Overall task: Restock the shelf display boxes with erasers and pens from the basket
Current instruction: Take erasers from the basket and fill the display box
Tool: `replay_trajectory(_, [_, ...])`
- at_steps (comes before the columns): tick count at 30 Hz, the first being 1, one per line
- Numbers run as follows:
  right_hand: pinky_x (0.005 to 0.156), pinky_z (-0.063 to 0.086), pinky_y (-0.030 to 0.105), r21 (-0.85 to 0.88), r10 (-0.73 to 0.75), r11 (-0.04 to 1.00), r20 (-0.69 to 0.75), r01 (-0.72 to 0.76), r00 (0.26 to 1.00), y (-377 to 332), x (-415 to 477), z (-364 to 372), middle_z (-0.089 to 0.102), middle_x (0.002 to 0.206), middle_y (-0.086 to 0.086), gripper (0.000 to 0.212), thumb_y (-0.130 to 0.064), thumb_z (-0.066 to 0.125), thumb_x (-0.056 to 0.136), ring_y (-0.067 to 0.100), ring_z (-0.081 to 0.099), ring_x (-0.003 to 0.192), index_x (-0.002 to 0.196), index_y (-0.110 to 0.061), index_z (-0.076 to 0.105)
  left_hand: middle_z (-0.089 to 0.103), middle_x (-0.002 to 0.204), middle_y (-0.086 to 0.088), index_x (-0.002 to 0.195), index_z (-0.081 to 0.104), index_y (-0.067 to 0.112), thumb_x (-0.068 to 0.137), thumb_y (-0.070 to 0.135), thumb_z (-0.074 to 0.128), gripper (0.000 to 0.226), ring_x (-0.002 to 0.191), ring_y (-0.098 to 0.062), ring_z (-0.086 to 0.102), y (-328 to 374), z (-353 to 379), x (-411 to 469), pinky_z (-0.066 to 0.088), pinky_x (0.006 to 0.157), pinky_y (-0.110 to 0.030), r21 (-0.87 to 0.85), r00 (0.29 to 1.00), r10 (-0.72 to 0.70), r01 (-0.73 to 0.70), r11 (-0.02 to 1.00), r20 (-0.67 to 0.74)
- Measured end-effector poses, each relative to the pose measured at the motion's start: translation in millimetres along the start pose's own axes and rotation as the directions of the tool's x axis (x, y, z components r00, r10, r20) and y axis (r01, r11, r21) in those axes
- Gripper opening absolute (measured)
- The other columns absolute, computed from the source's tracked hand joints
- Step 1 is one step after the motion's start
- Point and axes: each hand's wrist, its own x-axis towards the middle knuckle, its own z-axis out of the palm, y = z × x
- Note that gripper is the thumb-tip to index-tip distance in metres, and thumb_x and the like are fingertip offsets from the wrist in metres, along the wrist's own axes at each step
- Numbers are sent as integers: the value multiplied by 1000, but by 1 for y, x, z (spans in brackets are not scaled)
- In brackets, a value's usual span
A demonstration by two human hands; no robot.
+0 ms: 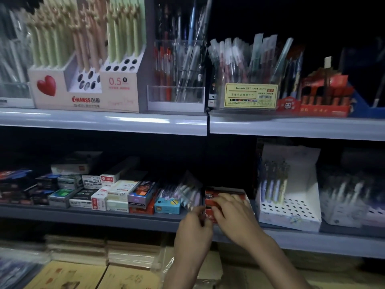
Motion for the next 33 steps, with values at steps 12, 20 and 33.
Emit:
replay_trajectory(12, [122, 26, 43, 140, 91, 988, -163, -69, 982, -24, -99, -19, 29, 163, 2, 73, -64, 56, 92, 24, 26, 152, 153, -28, 39, 27, 166, -5, 162, 17, 34, 93, 58, 44, 78, 153, -29, 23, 14, -58, -54, 25, 122, -49, 682, 961, 231, -272, 678, 154])
replay_trajectory(20, [124, 16, 43, 191, -54, 979, -118, 76, 992, -65, -95, -20, 18, 168, 4, 88, -77, 50, 88, 25, 14, 155, 159, -32, 24, -3, 173, -5, 163, 1, 35, 89, 63, 35, 85, 159, -30, -3, -5, -130, -75, 12, 124, -58, 865, 949, 182, -311, 393, 258])
replay_trajectory(33, [125, 15, 40, 273, -481, 851, 60, 449, 875, -181, -100, 27, 17, 167, 0, 94, -80, 51, 85, 22, 14, 154, 160, -32, 24, 12, 172, -2, 163, 5, 42, 92, 75, 36, 84, 158, -26, 14, -119, -258, -161, 20, 126, -50, 872, 998, 46, -59, 486, 42])
